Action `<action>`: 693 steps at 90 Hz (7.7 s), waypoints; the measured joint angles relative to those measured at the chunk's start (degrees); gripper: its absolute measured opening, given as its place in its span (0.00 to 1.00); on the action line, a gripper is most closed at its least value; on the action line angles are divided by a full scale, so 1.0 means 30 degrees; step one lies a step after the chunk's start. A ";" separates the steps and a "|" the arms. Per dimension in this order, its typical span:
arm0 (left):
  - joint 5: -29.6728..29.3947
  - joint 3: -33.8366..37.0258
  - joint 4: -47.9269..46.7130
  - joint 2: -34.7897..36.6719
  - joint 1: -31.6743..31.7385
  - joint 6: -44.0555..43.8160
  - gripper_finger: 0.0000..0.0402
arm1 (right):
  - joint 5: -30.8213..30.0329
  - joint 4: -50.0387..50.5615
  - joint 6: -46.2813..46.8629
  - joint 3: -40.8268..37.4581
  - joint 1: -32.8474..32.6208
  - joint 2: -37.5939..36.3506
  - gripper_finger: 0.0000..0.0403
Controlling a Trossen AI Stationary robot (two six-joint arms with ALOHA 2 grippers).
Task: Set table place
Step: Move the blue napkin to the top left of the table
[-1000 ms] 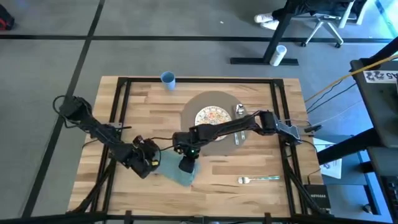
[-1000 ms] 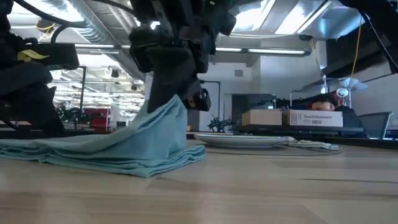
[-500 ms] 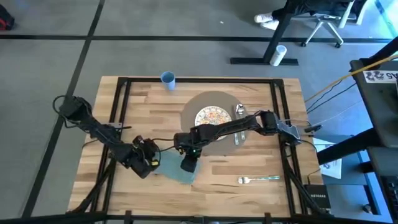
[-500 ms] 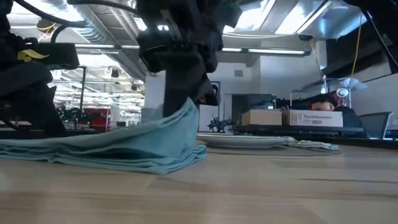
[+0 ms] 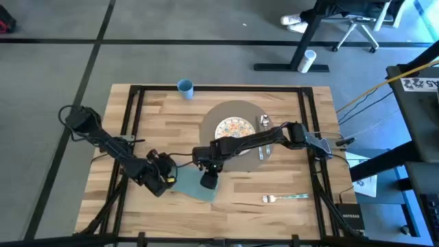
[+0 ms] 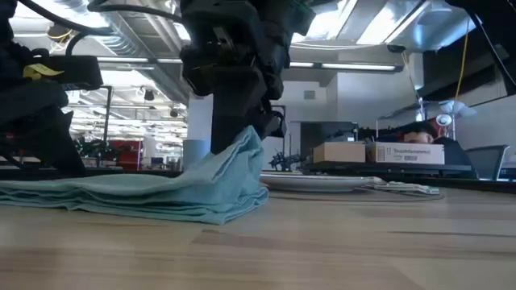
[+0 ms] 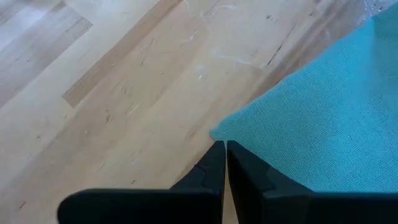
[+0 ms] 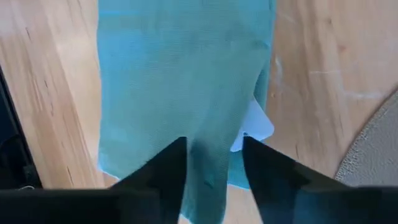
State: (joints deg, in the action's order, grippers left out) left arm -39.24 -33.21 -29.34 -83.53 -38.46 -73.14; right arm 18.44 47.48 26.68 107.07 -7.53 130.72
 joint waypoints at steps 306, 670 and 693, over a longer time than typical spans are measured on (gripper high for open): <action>0.5367 -0.0348 0.8503 -0.2176 0.2230 0.4265 0.00 | -0.3320 -2.4364 0.2863 -2.2405 -0.2677 -1.1220 0.57; 0.8810 -0.5982 0.9015 -0.6907 0.3161 1.1249 0.00 | 0.3781 -1.8279 0.3118 -1.7724 -0.2530 -0.7519 0.59; 0.7664 -0.5967 0.8823 -0.6943 0.3474 1.1380 0.00 | 0.3077 -1.9444 0.2941 -1.7726 -0.2484 -0.7519 0.60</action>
State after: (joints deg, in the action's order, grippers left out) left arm -16.25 -51.11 -2.87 -104.36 -28.04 -39.00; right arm 27.67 -10.85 35.50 53.89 -14.98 108.16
